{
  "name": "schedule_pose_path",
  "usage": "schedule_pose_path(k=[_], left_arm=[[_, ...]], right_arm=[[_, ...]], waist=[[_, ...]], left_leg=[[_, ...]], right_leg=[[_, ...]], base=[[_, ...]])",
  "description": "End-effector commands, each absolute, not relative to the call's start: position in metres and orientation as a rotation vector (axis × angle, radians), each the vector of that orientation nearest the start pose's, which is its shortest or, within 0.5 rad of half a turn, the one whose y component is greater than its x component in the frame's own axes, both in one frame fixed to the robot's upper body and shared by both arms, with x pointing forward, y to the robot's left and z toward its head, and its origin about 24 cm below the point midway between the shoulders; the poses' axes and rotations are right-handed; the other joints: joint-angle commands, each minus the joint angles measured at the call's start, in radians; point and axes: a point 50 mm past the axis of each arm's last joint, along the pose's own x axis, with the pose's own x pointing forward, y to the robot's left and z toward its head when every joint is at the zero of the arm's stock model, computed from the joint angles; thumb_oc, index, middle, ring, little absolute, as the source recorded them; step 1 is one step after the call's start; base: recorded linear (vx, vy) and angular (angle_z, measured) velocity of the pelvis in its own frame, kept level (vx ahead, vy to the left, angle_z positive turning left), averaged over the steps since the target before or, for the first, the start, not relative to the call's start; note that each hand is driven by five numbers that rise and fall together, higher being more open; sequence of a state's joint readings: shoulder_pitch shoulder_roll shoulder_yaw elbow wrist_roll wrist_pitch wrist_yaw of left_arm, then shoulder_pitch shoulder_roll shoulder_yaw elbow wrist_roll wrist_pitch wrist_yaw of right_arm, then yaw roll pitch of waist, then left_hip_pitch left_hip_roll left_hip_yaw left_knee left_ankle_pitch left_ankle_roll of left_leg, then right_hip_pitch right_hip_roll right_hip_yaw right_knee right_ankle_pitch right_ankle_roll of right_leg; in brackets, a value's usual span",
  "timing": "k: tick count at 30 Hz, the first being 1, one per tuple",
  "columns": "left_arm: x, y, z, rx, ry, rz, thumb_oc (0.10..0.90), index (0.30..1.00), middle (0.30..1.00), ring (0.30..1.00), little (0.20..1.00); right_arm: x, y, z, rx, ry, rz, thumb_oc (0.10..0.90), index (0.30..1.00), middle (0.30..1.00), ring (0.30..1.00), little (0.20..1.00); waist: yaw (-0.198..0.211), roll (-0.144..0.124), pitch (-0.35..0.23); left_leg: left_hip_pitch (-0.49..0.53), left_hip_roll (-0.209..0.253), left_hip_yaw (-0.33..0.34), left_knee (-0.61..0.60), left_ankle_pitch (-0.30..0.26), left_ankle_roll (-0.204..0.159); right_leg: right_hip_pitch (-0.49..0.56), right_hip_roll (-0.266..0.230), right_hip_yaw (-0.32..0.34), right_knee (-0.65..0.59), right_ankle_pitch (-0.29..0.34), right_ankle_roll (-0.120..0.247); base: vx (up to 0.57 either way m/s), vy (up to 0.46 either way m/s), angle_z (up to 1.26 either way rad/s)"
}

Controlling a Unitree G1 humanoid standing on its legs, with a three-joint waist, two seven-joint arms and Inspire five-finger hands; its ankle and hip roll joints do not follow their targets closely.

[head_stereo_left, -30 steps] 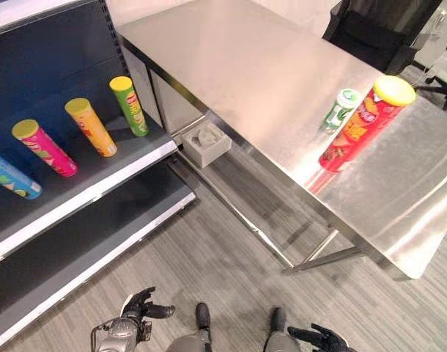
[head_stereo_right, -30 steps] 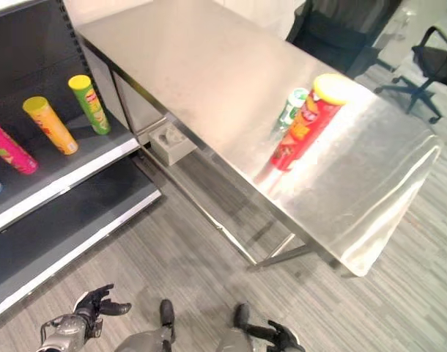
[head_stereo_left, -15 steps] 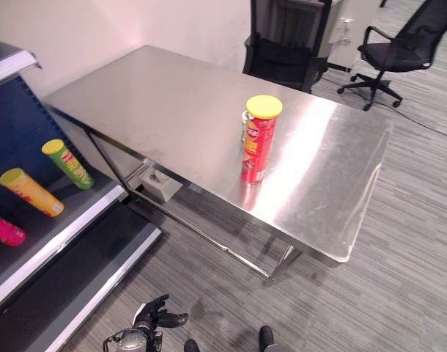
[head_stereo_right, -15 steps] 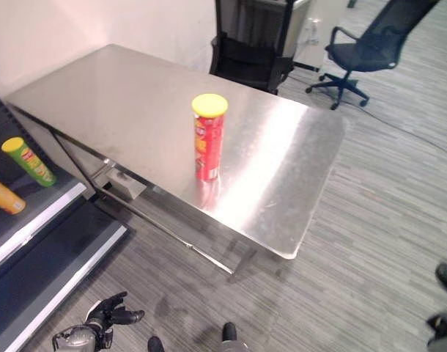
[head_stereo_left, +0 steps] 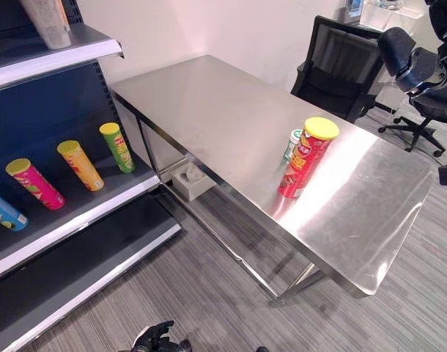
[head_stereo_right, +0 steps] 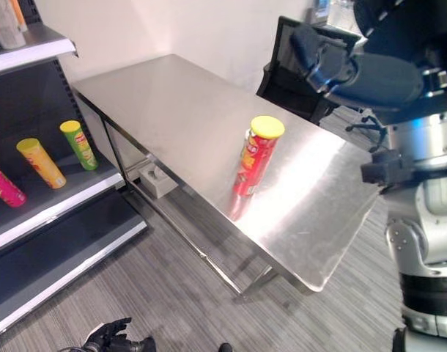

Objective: Put the goods on the table back onto the shelves and tidy them up.

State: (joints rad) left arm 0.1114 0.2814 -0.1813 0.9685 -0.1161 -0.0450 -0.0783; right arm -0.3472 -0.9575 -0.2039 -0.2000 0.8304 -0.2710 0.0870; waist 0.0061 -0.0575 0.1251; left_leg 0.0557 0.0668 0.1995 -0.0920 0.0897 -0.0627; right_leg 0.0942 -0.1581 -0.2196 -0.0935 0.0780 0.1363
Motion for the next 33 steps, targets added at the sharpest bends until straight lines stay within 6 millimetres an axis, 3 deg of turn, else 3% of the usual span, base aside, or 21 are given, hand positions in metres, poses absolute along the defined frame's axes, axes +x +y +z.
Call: schedule_pose_path(k=[1, 7, 15, 19, 33], left_arm=[[0.126, 0.231, -0.140, 0.209, 0.962, -0.054, 0.800, 0.900, 0.900, 0.900, 0.900], [0.121, 0.236, -0.140, 0.205, 0.967, -0.035, 0.800, 0.900, 0.900, 0.900, 0.900], [0.125, 0.232, -0.139, 0.207, 0.957, -0.058, 0.800, 0.900, 0.900, 0.900, 0.900], [0.124, 0.233, -0.139, 0.205, 0.958, -0.058, 0.800, 0.900, 0.900, 0.900, 0.900], [0.120, 0.232, -0.141, 0.207, 0.980, -0.057, 0.800, 0.900, 0.900, 0.900, 0.900]], right_arm=[[0.232, -0.277, 0.326, -0.239, -0.997, 0.132, 0.800, 0.900, 0.900, 0.900, 0.900], [0.241, -0.285, 0.315, -0.374, -0.852, 0.121, 0.800, 0.900, 0.900, 0.900, 0.900], [0.270, -0.291, 0.272, -0.435, -0.600, 0.109, 0.800, 0.900, 0.900, 0.900, 0.900], [0.279, -0.287, 0.259, -0.426, -0.537, 0.146, 0.800, 0.900, 0.900, 0.900, 0.900], [0.289, -0.292, 0.259, -0.410, -0.544, 0.065, 0.800, 0.900, 0.900, 0.900, 0.900]], waist=[[0.010, 0.003, -0.022], [0.020, -0.002, -0.024], [0.032, -0.001, -0.020], [0.041, -0.002, -0.018], [0.053, -0.007, -0.015]], left_leg=[[0.045, 0.053, -0.001, 0.005, -0.113, -0.047], [0.038, 0.047, -0.018, 0.005, -0.110, -0.047], [0.039, 0.044, -0.030, 0.005, -0.108, -0.045], [0.039, 0.043, -0.034, 0.005, -0.106, -0.046], [0.035, 0.043, -0.047, 0.005, -0.107, -0.046]], right_leg=[[0.018, -0.061, -0.031, 0.006, -0.032, 0.093], [0.027, -0.069, -0.048, 0.006, -0.031, 0.093], [0.036, -0.076, -0.063, 0.006, -0.031, 0.093], [0.038, -0.076, -0.066, 0.006, -0.032, 0.091], [0.044, -0.076, -0.082, 0.006, -0.035, 0.090]], base=[[0.01, 0.000, 0.13], [0.00, -0.006, 0.10], [0.00, -0.001, 0.02], [0.00, -0.008, 0.10], [0.01, -0.004, 0.05]])
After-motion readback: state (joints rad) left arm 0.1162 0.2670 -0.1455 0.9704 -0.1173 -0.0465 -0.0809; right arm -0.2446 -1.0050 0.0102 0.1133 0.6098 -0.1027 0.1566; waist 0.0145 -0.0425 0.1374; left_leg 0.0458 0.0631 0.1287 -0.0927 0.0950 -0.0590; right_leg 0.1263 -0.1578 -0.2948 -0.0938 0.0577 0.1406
